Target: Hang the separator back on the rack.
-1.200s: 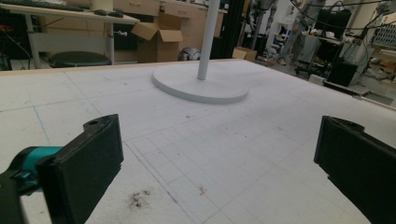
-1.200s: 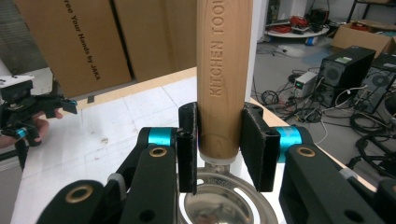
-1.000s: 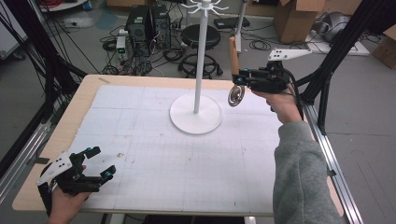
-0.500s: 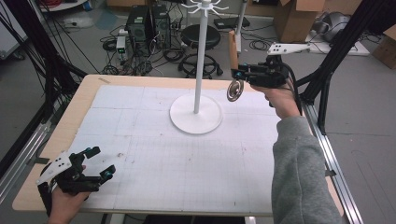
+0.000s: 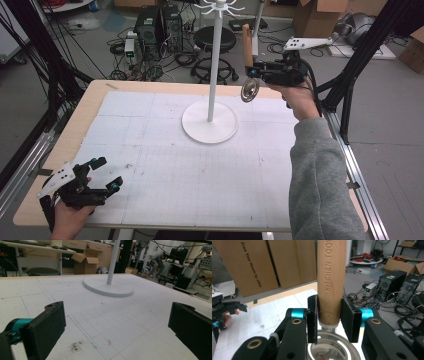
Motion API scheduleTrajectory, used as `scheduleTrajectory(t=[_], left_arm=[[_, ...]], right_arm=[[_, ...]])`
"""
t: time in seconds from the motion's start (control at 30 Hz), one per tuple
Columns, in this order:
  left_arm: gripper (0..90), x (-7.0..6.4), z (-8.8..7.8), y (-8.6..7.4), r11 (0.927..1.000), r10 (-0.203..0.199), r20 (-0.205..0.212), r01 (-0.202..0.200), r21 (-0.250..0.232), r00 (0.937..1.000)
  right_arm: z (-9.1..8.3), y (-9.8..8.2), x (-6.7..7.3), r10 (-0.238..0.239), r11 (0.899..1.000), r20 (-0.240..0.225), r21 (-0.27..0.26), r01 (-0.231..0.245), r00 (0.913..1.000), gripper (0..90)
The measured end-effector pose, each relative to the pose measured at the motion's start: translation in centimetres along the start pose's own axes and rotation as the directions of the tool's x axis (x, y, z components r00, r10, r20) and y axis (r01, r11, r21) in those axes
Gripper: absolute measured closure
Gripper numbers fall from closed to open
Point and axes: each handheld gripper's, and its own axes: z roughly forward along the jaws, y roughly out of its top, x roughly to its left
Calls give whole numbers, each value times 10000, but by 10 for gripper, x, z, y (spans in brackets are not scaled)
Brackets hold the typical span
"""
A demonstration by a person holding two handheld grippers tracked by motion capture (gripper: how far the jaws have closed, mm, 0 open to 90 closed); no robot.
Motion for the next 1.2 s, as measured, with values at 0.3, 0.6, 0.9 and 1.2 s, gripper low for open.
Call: scheduleTrajectory(t=[0.3, 0.6, 0.9, 1.2], left_arm=[[17, 1, -1, 0, 10000, -31, -8, 31, -26, 10000], [17, 1, -2, 0, 9999, -72, -36, 71, -72, 10000], [17, 2, -2, 0, 9999, -103, -44, 103, -77, 9999], [17, 2, -3, 0, 9999, -105, -51, 105, -104, 9999]], right_arm=[[3, 8, -2, -46, 10000, 6, -30, 46, 10000, 693], [5, 14, -4, -13, 9997, -46, -246, 12, 10000, 693], [6, 21, -4, -15, 9992, -30, -393, 13, 10000, 693], [9, 26, -2, 33, 9991, -50, -431, -35, 10000, 693]])
